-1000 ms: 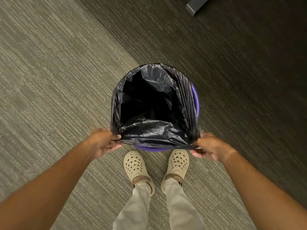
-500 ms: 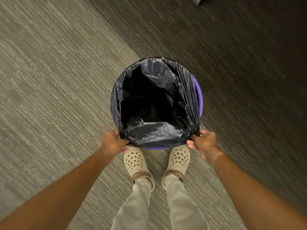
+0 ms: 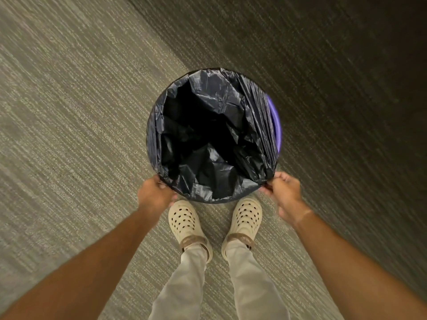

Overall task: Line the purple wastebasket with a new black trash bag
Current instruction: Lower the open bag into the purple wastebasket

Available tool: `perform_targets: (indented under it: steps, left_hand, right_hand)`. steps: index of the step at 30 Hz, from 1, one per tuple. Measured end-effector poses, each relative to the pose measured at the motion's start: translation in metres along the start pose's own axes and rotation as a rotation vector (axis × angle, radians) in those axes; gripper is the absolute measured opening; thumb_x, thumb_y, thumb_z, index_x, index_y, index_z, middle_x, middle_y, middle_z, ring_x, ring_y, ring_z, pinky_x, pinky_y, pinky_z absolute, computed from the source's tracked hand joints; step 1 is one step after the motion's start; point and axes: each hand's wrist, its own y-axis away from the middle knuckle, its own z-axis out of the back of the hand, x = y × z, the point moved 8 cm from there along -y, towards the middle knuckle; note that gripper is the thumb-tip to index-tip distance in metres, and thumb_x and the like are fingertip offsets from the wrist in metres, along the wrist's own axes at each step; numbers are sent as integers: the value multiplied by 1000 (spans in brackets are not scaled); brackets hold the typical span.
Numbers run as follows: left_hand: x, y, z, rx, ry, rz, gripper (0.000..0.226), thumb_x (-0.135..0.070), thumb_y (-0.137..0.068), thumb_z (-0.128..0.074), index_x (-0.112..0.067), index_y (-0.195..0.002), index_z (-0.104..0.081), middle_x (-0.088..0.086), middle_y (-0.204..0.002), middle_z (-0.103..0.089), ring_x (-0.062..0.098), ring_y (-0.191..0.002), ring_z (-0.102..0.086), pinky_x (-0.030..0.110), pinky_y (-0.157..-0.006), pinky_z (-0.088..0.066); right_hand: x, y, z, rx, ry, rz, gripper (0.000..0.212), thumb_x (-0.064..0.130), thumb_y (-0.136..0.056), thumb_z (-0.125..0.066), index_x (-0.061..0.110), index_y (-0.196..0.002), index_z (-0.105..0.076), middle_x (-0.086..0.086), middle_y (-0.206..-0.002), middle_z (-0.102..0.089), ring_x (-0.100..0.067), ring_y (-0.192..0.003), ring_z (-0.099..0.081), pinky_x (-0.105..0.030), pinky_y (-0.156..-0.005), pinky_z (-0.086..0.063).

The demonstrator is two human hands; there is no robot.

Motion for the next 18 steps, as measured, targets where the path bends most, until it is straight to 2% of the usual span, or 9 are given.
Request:
perform_targets:
  steps: [4,5,7,9,12,13,15,17,18]
  left_hand:
    - [-10,-10,16,-22,24,4,28,2,-89,-57,-12,-113,-53,9,-101,-64,24,-89,-66,40,-81,-59]
    - [-14,-12,26,-60,29,-9,28,4,-90,-53,-12,-114,-52,9,-101,-61,24,-86,-62,38,-80,-56]
    - [-27,-15,47,-129,132,-79,33,5,-91,-49,-13,-119,-50,6,-101,-58,19,-78,-54,27,-65,-50]
    - [-47,-16,63,-174,278,-164,31,2,-92,-50,-14,-118,-51,1,-103,-57,11,-77,-55,24,-60,-48]
    - [-73,-17,69,-196,347,-286,15,-20,-98,-51,-16,-111,-56,3,-109,-62,13,-90,-61,28,-79,-54]
    - [-81,-15,68,-208,303,-337,17,-25,-98,-51,-15,-110,-58,2,-102,-63,13,-87,-60,27,-78,-53]
    - [-92,-15,64,-242,223,-419,7,-22,-97,-54,-18,-96,-59,-3,-83,-58,9,-74,-54,15,-65,-48]
    - [-92,-22,63,-298,217,-402,19,-15,-97,-53,-24,-80,-53,-6,-74,-50,5,-66,-46,8,-55,-43]
    - [-88,-29,63,-309,241,-362,23,-14,-98,-52,-26,-77,-50,-6,-74,-49,6,-66,-45,9,-54,-43]
  right_hand:
    - [54,6,2,-68,48,200,27,-1,-91,-41,19,-90,-59,-3,-93,-65,-11,-75,-68,-25,-60,-55]
    - [70,8,4,-99,85,275,28,1,-88,-44,24,-92,-60,-1,-93,-63,-12,-80,-65,-27,-64,-54]
    - [96,11,-1,-106,155,404,24,12,-87,-54,33,-98,-59,3,-99,-64,-14,-90,-64,-30,-75,-54]
    - [115,13,-9,-121,343,534,18,26,-87,-66,36,-99,-58,9,-94,-65,-4,-84,-65,-23,-74,-54]
    - [129,14,-15,-209,532,679,16,25,-87,-71,35,-82,-59,15,-76,-61,7,-60,-56,-7,-59,-46]
    - [129,11,-13,-236,530,688,20,23,-87,-71,34,-75,-58,16,-73,-60,6,-57,-53,-6,-56,-43]
    - [128,0,-9,-264,479,648,24,22,-88,-70,31,-70,-58,14,-68,-58,1,-59,-51,-5,-54,-41]
    - [124,-14,-8,-241,385,541,21,22,-90,-67,27,-71,-59,8,-69,-58,-5,-62,-50,-15,-58,-44]
    - [121,-21,-8,-217,331,473,19,23,-92,-65,25,-74,-61,4,-73,-59,-7,-64,-49,-21,-59,-44]
